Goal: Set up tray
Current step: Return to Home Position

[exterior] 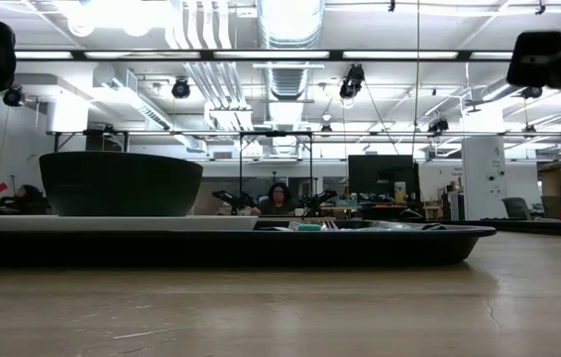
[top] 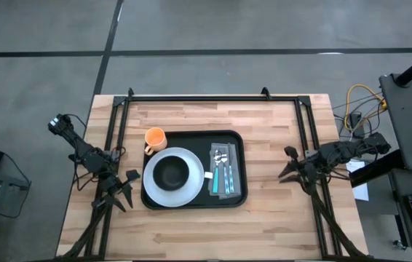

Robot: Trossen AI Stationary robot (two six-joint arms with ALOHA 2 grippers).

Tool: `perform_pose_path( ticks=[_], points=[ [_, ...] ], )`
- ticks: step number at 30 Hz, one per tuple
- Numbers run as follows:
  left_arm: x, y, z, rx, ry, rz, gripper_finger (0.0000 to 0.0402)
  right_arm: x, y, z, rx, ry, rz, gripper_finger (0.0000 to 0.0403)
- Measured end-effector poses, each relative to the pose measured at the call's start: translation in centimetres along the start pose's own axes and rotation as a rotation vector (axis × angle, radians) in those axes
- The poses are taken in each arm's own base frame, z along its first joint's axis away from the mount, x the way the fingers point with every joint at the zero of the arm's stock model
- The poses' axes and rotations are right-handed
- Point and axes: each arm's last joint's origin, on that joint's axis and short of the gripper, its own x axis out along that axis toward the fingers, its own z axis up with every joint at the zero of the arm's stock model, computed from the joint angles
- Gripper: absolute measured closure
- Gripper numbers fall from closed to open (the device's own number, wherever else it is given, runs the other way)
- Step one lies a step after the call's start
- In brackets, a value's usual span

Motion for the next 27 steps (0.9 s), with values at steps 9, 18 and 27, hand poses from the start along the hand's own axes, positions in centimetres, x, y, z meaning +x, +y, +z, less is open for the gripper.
perform_pose_path(
  ticks=[9,18,27],
  points=[
    [0.0,0.0,0.0,0.0,0.0,0.0,0.0301,0.7,0.6,0.6,-0.047,-0.339,0.183,0.0323],
    [0.0,0.0,0.0,0.0,0.0,0.0,0.0301,1.5,0.2,-0.4,0.094,-0.252,-0.034,0.0329],
    [0.0,0.0,0.0,0.0,0.0,0.0,0.0301,1.8,0.4,-1.1,0.141,-0.156,-0.05,0.0332]
  ],
)
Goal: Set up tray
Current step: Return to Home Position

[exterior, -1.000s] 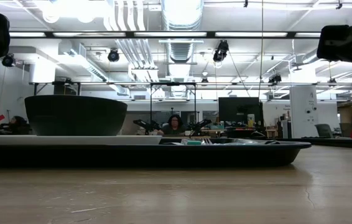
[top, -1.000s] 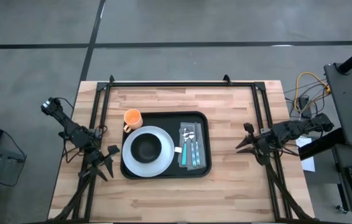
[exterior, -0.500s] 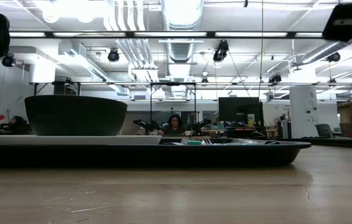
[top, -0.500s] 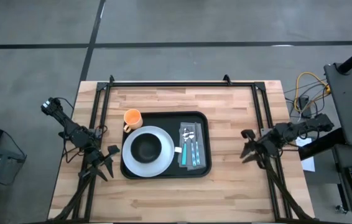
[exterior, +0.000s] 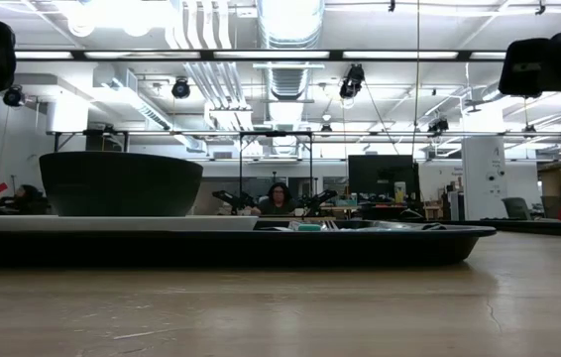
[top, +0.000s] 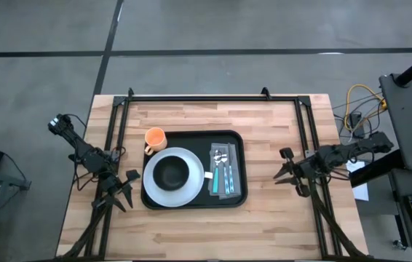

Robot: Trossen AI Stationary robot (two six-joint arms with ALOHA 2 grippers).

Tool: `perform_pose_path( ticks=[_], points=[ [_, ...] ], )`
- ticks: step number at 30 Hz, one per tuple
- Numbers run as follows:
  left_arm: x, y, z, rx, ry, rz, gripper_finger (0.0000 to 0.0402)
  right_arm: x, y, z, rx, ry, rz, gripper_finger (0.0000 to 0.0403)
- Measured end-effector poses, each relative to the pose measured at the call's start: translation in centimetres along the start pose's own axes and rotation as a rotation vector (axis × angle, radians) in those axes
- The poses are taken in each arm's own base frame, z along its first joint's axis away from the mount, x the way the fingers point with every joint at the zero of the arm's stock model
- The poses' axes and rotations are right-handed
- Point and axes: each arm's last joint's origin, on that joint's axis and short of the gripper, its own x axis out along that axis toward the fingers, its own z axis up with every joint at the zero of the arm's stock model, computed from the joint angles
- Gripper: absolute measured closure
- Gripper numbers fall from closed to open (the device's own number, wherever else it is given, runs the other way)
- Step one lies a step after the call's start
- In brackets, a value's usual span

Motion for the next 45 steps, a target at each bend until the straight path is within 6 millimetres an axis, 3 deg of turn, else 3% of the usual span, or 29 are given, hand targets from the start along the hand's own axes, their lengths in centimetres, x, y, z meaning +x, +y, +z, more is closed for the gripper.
perform_pose_path(
  ticks=[45],
  points=[
    [0.0,0.0,0.0,0.0,0.0,0.0,0.0301,0.11,0.03,-0.12,0.009,0.015,0.006,0.0326]
  ],
)
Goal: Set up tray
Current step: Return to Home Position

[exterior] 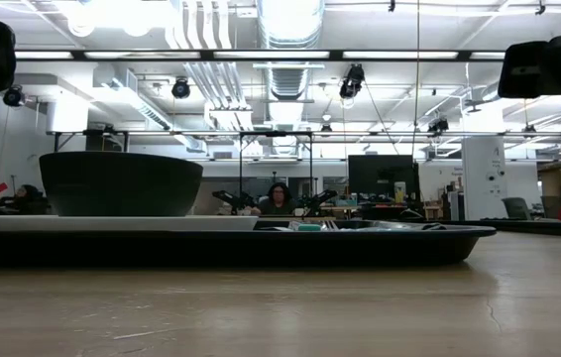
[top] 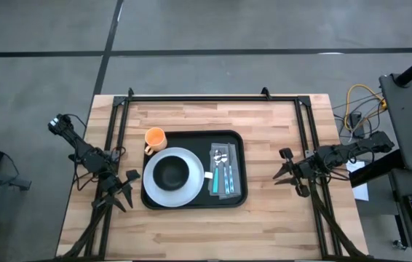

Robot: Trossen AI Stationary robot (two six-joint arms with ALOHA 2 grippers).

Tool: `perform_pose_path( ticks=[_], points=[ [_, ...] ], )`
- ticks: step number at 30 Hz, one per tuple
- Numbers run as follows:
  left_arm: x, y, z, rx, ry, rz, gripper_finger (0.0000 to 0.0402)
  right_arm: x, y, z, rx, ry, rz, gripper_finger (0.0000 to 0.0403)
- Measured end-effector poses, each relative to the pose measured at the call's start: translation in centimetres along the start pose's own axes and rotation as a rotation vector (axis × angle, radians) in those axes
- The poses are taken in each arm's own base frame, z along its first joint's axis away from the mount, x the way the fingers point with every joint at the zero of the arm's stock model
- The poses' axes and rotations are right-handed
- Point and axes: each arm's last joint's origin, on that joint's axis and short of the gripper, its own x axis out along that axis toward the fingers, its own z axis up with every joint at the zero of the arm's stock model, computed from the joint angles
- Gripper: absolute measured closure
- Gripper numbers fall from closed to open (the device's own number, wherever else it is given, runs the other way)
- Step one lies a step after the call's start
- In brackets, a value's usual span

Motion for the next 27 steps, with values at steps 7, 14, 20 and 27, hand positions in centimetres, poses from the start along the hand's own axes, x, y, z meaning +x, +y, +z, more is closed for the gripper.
perform_pose_path(
  ticks=[7,14,20,27],
  points=[
    [0.0,0.0,0.0,0.0,0.0,0.0,0.0301,0.0,-0.01,0.02,-0.002,-0.001,0.0,0.0335],
    [0.0,0.0,0.0,0.0,0.0,0.0,0.0301,0.0,-0.01,0.02,0.0,-0.001,-0.001,0.0325],
    [0.0,0.0,0.01,0.0,0.0,0.0,0.0301,0.0,-0.01,0.02,0.0,-0.001,-0.001,0.0319],
    [0.0,0.0,0.01,0.0,0.0,0.0,0.0301,0.0,-0.01,0.02,-0.001,-0.001,-0.001,0.0326]
  ],
)
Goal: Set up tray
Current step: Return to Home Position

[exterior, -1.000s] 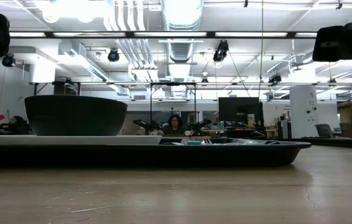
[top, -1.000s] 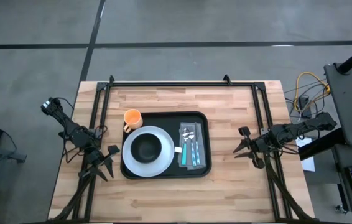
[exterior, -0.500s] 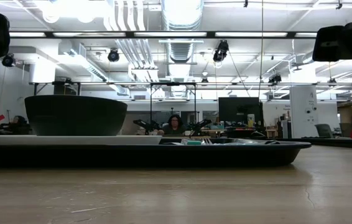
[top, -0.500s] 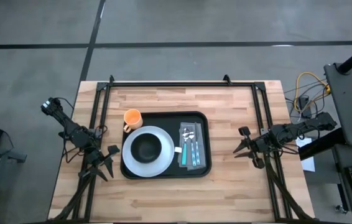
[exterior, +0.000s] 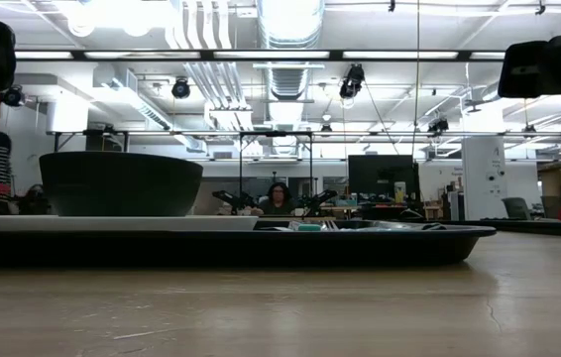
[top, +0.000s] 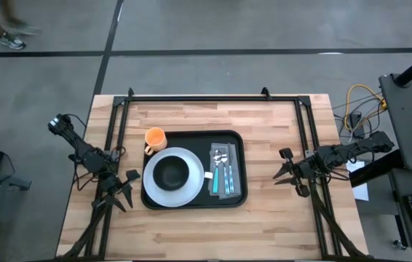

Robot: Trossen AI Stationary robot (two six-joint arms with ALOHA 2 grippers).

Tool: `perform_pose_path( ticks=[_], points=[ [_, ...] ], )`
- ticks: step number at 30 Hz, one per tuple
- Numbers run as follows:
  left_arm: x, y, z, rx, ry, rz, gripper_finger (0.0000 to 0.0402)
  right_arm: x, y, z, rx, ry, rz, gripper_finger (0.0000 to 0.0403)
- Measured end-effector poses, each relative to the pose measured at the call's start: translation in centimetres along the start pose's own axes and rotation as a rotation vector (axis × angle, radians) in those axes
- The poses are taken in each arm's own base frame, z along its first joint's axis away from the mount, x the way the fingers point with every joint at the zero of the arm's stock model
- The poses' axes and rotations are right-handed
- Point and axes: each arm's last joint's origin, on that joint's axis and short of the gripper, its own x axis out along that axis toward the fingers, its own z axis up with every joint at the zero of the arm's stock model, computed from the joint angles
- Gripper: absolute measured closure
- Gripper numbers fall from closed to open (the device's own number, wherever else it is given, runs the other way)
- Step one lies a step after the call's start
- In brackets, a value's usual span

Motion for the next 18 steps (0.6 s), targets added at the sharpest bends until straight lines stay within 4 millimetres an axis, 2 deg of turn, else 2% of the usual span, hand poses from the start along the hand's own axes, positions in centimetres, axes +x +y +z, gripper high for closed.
perform_pose_path(
  ticks=[7,18],
  points=[
    [0.0,0.0,-0.01,0.0,0.0,0.0,0.0301,0.0,0.0,0.0,-0.001,0.0,0.0,0.0335],
    [0.0,0.0,-0.01,0.0,0.0,0.0,0.0301,0.0,0.0,0.0,0.001,0.0,0.0,0.032]
  ],
)
